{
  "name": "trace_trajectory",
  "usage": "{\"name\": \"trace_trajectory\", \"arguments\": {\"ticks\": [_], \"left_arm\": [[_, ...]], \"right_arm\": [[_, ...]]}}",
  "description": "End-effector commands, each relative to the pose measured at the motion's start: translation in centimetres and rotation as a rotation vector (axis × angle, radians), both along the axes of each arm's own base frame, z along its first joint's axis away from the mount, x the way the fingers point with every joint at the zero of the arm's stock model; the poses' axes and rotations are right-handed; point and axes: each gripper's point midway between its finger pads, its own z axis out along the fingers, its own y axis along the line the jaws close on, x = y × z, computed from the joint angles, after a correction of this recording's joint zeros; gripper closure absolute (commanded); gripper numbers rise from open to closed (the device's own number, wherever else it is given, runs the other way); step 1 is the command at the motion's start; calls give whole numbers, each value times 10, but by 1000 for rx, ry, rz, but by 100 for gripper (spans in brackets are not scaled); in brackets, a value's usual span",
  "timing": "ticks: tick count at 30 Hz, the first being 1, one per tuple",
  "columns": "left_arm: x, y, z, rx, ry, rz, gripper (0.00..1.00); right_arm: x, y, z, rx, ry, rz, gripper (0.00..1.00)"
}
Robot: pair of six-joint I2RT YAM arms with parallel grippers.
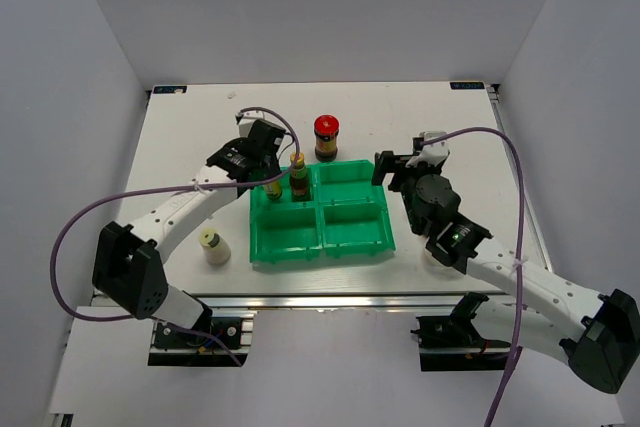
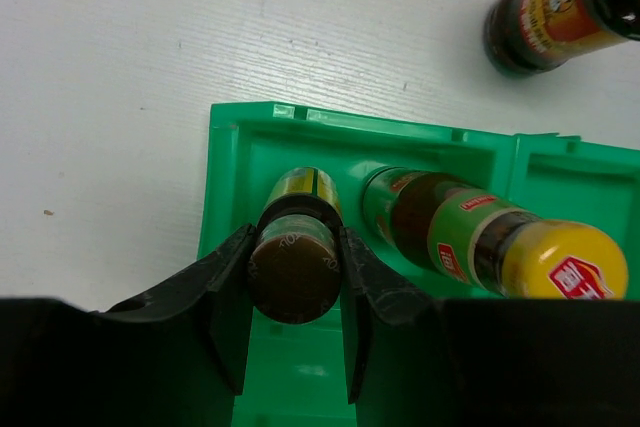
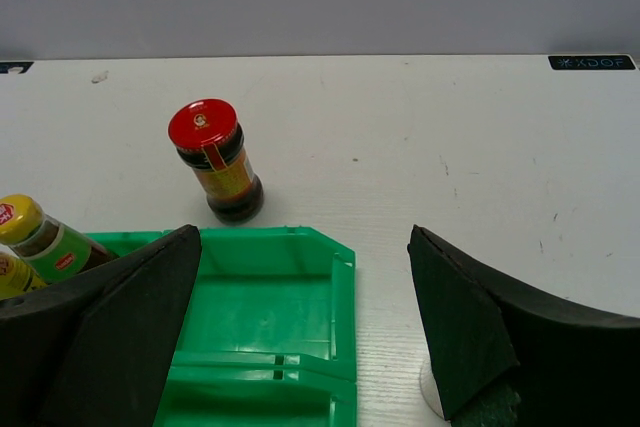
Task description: Organize the condiment bottles
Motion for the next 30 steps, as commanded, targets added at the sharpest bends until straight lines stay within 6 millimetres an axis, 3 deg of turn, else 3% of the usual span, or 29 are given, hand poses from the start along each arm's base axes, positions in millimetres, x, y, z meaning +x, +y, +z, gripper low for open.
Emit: {"name": "trace_trajectory", "arguments": {"ticks": [1,5,7,12,21,30], "left_arm": [[16,-12,23,-35,-76,-7,100],[16,-13,12,-14,-50,-10,88],[15,-15,10,-7,-43,-18,72],[12,-18,5,-2,-31,-37,55],[7,-14,1,10,-21,-45,44],[2,1,20,23,-71,7,32]], "right_arm": [[6,0,12,18,-28,-21,11],[10,6,5,-8,-7,-9,10],[12,7,3,-13,0,-7,11],[19,13,-3,-46,25,-4,11],[34,26,-13,-108,73,13,11],[49,39,-12,-131,94,30,11]]}}
